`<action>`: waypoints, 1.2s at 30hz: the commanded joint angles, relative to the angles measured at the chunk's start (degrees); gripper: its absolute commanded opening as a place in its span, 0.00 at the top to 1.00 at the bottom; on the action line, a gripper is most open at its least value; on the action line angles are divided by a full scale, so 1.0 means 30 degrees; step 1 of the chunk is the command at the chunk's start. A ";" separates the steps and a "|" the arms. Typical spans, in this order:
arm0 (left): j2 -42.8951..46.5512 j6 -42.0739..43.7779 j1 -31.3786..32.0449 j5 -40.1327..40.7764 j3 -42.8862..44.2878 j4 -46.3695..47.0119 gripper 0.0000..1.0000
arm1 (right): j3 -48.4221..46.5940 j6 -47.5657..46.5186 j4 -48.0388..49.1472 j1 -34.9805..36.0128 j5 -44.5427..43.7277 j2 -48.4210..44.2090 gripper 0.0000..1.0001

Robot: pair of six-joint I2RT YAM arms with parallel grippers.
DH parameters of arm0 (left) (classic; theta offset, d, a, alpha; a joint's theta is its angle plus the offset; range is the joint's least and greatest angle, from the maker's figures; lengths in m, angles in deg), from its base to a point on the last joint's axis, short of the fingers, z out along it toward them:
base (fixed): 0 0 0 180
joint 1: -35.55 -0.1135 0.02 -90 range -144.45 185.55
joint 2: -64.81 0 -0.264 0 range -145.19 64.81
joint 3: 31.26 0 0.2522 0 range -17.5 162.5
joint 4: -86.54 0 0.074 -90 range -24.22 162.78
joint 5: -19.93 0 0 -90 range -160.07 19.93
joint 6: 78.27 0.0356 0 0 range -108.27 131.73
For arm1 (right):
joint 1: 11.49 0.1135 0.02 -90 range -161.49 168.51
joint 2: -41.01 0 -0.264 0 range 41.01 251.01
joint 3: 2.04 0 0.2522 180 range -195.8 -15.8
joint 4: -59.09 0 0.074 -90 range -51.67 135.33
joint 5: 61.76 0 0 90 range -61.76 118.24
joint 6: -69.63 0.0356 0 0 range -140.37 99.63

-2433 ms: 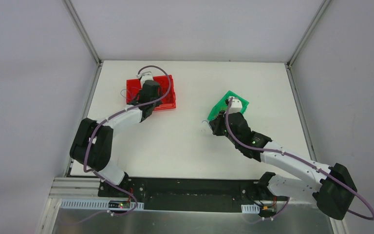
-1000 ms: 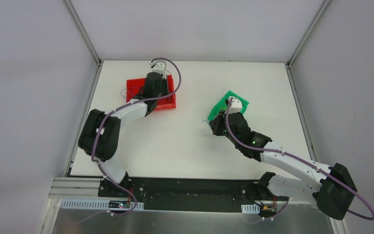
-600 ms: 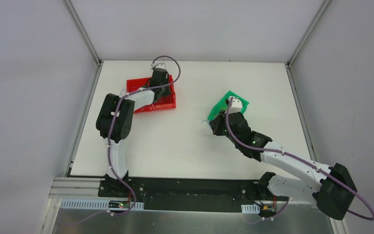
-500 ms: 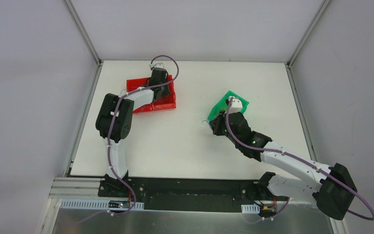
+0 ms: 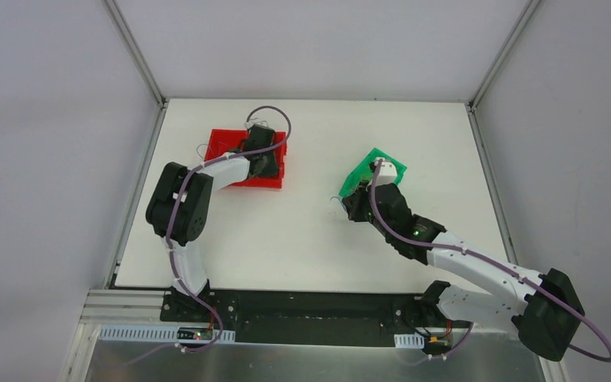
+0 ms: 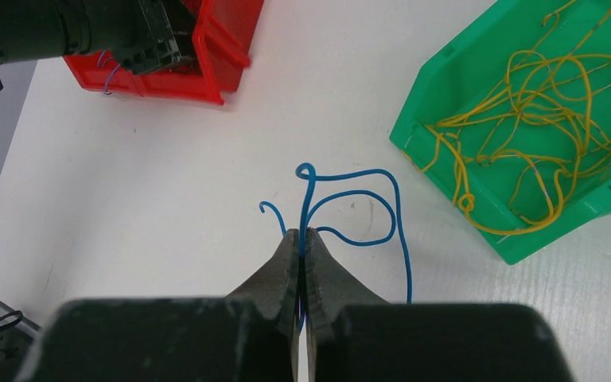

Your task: Untangle the cables

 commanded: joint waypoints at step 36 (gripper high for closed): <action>-0.2311 0.0412 -0.0206 0.1228 1.2338 -0.8855 0.40 | 0.0183 0.0357 0.0843 -0.0177 0.0102 -0.0670 1.00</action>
